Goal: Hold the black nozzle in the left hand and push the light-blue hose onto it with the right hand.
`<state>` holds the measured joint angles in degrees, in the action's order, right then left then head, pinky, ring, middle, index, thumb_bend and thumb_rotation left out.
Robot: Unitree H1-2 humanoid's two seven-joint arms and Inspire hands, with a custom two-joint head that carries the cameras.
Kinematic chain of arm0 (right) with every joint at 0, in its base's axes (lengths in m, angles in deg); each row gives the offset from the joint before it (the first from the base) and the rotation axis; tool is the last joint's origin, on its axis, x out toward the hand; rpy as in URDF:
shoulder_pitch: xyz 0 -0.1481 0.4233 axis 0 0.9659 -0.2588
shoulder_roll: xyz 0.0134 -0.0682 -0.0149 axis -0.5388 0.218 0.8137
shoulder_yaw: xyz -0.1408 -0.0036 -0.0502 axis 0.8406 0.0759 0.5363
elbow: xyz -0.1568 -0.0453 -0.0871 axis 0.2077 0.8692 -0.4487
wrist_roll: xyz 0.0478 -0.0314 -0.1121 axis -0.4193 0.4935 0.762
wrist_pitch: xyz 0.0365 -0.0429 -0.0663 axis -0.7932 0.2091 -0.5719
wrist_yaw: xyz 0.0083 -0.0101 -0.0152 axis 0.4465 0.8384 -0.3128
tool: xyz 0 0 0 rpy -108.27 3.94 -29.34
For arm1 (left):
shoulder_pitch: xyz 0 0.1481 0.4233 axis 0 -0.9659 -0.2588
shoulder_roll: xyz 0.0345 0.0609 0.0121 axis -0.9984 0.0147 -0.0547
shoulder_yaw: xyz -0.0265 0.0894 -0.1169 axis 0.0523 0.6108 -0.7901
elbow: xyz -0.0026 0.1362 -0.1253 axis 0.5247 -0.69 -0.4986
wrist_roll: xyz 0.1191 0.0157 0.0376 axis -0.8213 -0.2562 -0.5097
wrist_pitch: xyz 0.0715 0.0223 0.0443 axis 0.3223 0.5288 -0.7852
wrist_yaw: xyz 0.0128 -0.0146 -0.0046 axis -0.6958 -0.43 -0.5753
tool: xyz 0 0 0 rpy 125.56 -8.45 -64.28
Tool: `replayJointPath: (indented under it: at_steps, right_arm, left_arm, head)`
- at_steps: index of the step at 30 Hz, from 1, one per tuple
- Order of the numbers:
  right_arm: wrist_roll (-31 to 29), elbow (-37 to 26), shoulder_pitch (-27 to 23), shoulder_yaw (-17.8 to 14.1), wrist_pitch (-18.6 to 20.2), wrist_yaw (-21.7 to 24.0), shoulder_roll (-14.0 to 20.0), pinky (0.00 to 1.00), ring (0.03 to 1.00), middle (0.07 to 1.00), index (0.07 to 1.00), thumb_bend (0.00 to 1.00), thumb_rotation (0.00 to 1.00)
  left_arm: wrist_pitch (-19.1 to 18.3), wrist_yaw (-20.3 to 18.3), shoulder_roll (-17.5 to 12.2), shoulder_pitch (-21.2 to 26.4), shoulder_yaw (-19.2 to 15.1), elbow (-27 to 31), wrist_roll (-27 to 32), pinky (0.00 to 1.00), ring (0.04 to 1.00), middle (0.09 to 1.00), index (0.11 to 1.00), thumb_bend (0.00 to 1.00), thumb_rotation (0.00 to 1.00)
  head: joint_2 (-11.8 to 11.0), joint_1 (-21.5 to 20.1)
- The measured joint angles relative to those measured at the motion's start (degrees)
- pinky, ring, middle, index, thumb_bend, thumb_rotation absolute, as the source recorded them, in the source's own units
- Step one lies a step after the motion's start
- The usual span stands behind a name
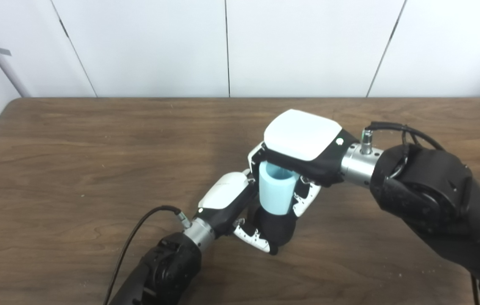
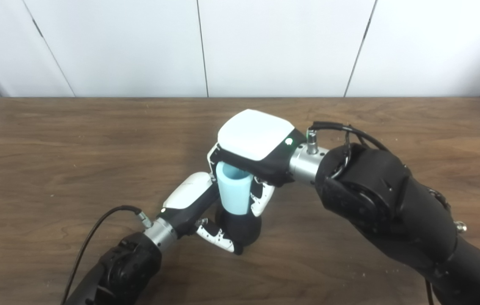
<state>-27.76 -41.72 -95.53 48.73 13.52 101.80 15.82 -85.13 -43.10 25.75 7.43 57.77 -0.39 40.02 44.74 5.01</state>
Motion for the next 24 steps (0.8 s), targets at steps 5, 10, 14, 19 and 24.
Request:
replayJointPath:
  at_steps: [5, 10, 14, 19, 24]
  right_arm:
    - [1.1, -0.4, 2.1, -1.3, -3.6, -0.3, -0.1, 0.30, 0.442, 0.544, 0.526, 0.49, 0.00]
    - [0.8, -0.3, 3.7, -3.0, -5.7, -1.2, -0.4, 0.37, 0.453, 0.561, 0.509, 0.49, 0.00]
    - [0.2, -0.3, 3.8, -3.8, -5.5, -0.3, -0.8, 0.71, 0.776, 0.770, 0.692, 0.78, 0.10]
    - [-1.4, -0.3, 3.7, -5.4, -5.0, 1.7, -1.6, 0.99, 0.992, 0.982, 0.885, 0.99, 0.37]
    - [-4.9, -0.2, 4.2, -7.5, -5.6, 1.8, -1.7, 1.00, 1.000, 1.000, 0.978, 0.92, 0.59]
  left_arm:
    - [0.0, -0.3, 0.0, 0.1, 0.0, 0.0, 0.1, 1.00, 0.721, 0.502, 0.479, 0.52, 0.00]
    - [-0.1, -0.3, 0.2, 0.1, 0.0, 0.0, 0.1, 1.00, 0.721, 0.502, 0.480, 0.52, 0.00]
    - [-0.3, -0.3, 0.4, 0.1, 0.0, 0.0, 0.0, 1.00, 0.720, 0.505, 0.478, 0.52, 0.00]
    - [-0.7, -0.3, 0.5, 0.3, 0.2, 0.0, -0.4, 1.00, 0.720, 0.519, 0.471, 0.52, 0.00]
    - [-0.7, -0.3, 0.5, 0.6, 0.2, -0.3, -0.6, 1.00, 0.741, 0.556, 0.447, 0.51, 0.00]
  head:
    - [-0.2, -0.3]
    - [-0.2, 0.0]
    - [-0.3, -0.2]
    - [-0.3, -0.4]
    - [-0.4, -0.3]
